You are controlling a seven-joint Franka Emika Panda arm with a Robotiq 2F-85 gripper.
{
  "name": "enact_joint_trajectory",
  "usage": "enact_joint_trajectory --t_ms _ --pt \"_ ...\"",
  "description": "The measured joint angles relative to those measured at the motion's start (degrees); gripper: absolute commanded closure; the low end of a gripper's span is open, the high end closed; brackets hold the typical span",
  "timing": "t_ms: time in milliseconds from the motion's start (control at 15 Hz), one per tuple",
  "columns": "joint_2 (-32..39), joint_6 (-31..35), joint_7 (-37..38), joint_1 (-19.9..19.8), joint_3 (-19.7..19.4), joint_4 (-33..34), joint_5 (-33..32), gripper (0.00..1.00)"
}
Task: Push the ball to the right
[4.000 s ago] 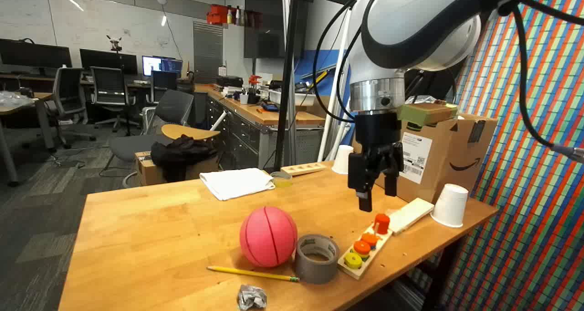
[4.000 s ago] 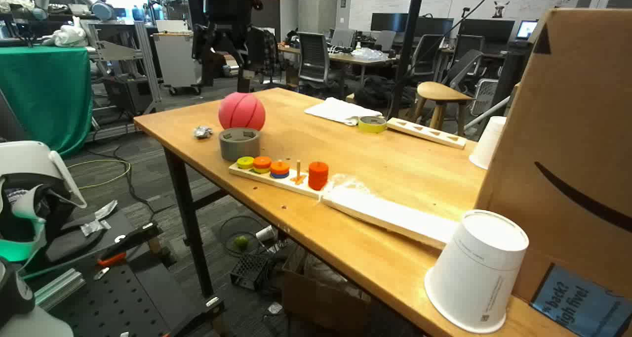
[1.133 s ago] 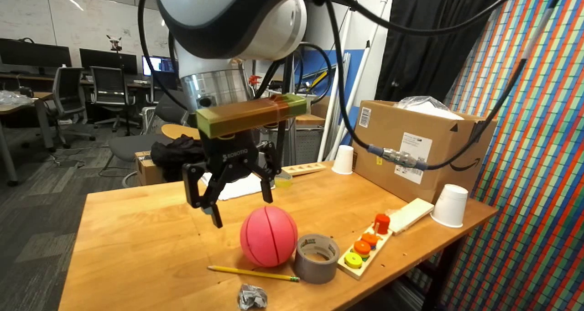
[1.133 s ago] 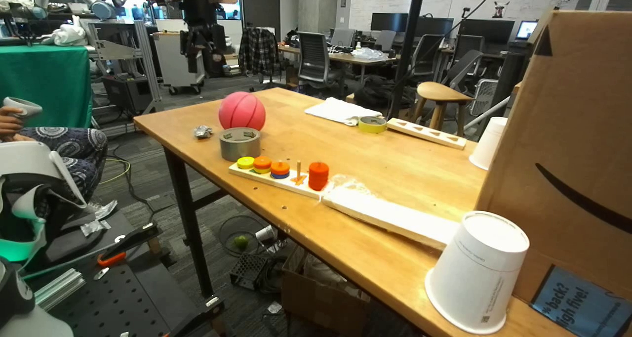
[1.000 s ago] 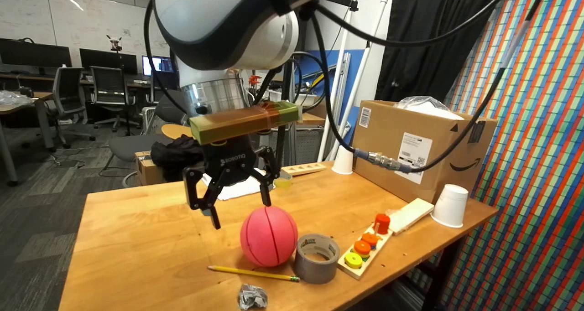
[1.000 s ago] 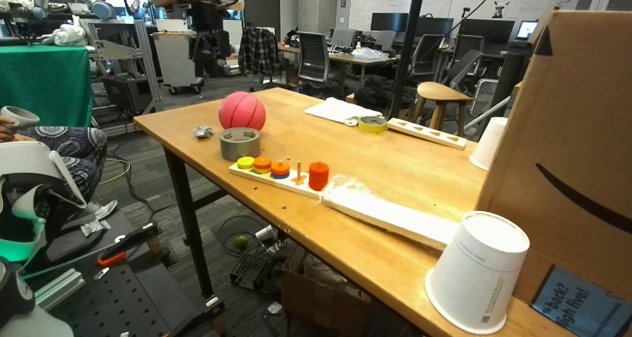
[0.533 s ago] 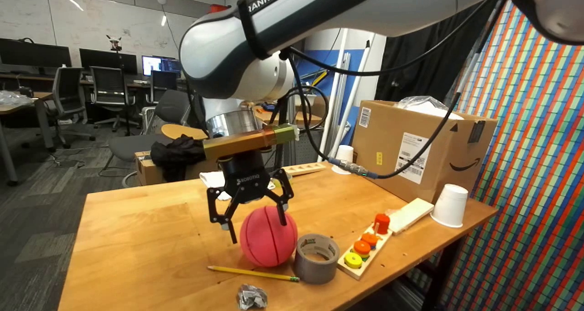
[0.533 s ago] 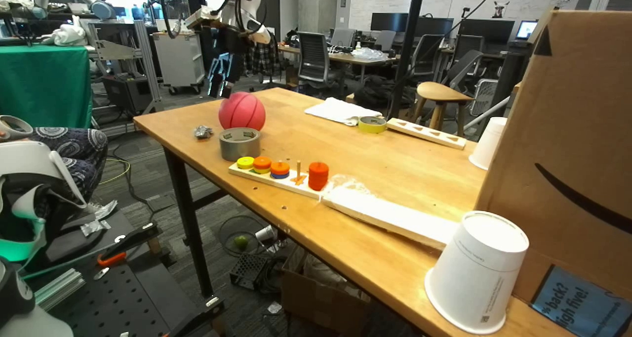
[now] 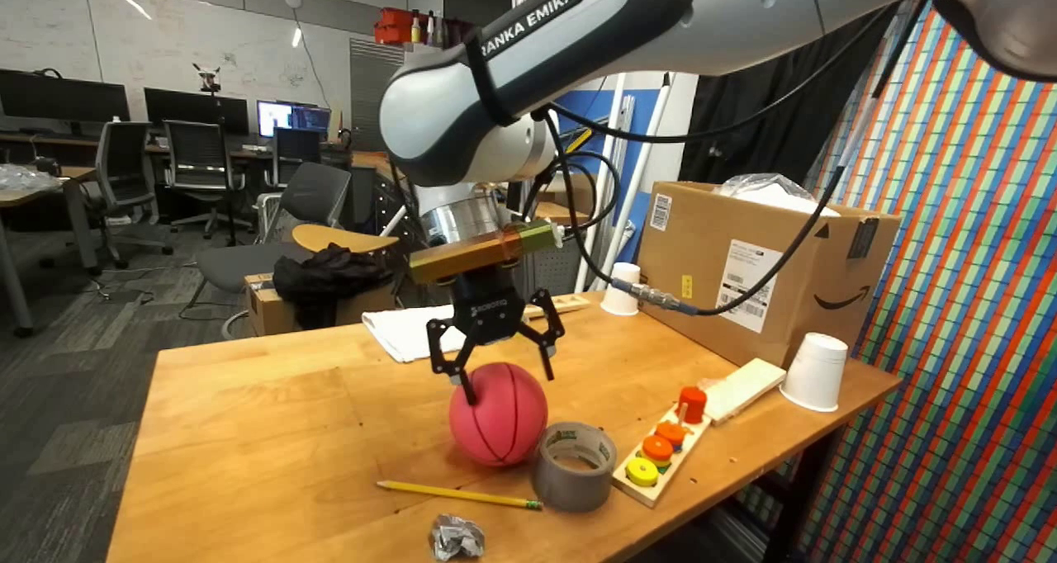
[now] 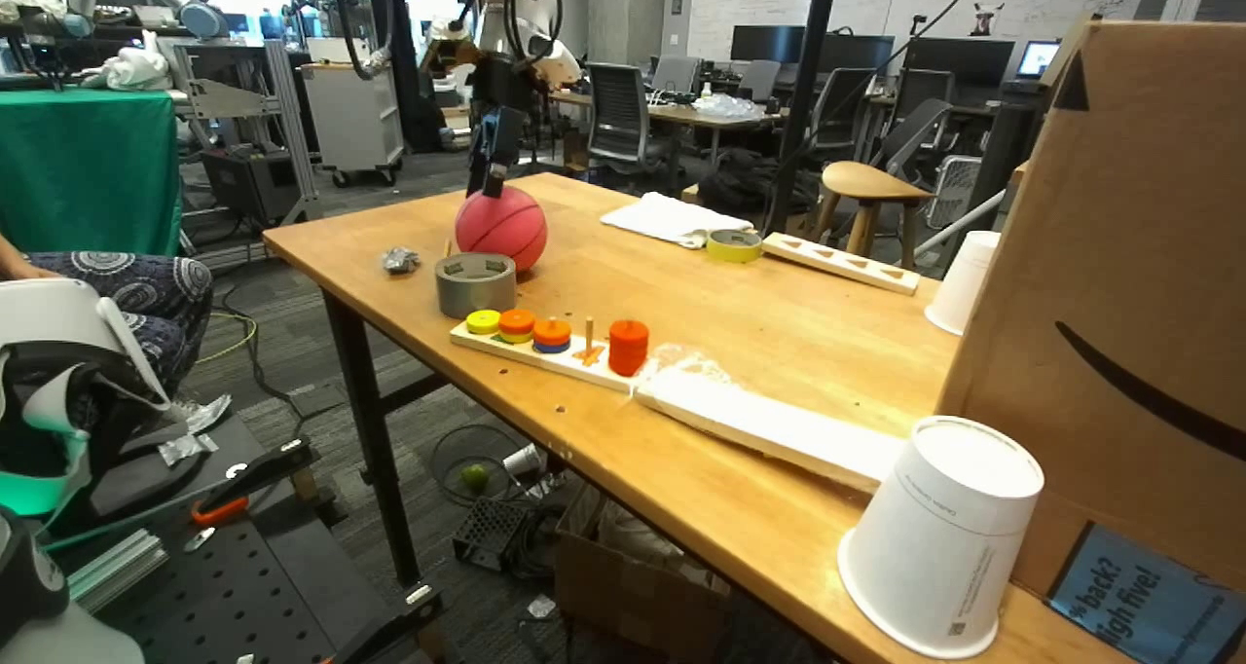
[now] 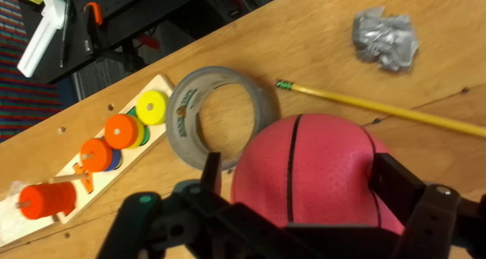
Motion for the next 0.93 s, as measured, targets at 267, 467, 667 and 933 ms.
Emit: enact_joint_trajectory --t_ms 267,467,667,933 --pt "-6.5 2.3 3.7 -3.5 -4.6 -7.7 -7.3 0.00" --pt "-10.9 2.9 7.4 -6.9 -7.0 -13.0 -14.3 0.00" --pt "-14.3 2.9 13.4 -8.3 -7.1 -16.3 -20.4 0.00" --pt "-16.3 2.4 18.7 -7.4 -3.2 -18.3 -22.6 0.00"
